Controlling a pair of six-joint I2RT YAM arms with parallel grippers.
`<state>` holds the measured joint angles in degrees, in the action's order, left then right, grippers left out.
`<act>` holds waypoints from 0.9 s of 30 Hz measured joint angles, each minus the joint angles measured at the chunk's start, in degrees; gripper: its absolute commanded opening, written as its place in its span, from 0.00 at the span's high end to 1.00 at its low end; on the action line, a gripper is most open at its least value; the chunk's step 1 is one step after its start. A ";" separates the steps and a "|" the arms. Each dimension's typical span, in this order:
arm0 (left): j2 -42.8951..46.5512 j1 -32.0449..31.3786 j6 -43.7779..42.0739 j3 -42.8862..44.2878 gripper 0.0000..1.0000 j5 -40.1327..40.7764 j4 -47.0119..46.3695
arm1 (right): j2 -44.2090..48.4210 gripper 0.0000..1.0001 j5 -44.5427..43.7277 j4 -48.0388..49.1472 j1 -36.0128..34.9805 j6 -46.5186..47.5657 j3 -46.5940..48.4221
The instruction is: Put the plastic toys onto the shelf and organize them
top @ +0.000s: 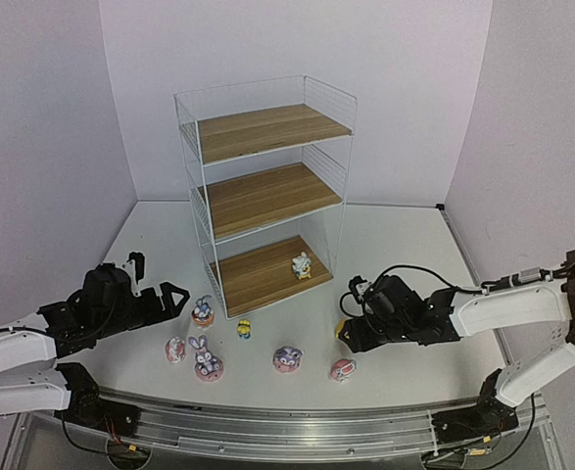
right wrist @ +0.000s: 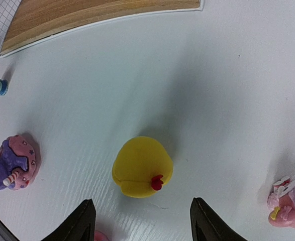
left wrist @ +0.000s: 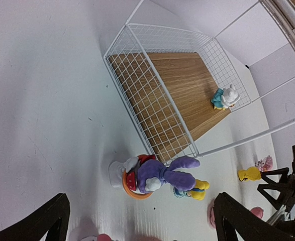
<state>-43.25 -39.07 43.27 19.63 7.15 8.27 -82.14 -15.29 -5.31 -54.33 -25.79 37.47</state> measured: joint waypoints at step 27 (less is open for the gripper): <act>0.05 0.00 0.33 -0.57 0.00 -1.15 -1.25 | -8.73 0.74 -4.82 10.30 -0.11 -1.09 0.55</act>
<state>-43.20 -39.07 43.59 19.06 6.00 7.02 -90.87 -20.11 4.99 -54.43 -26.88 38.02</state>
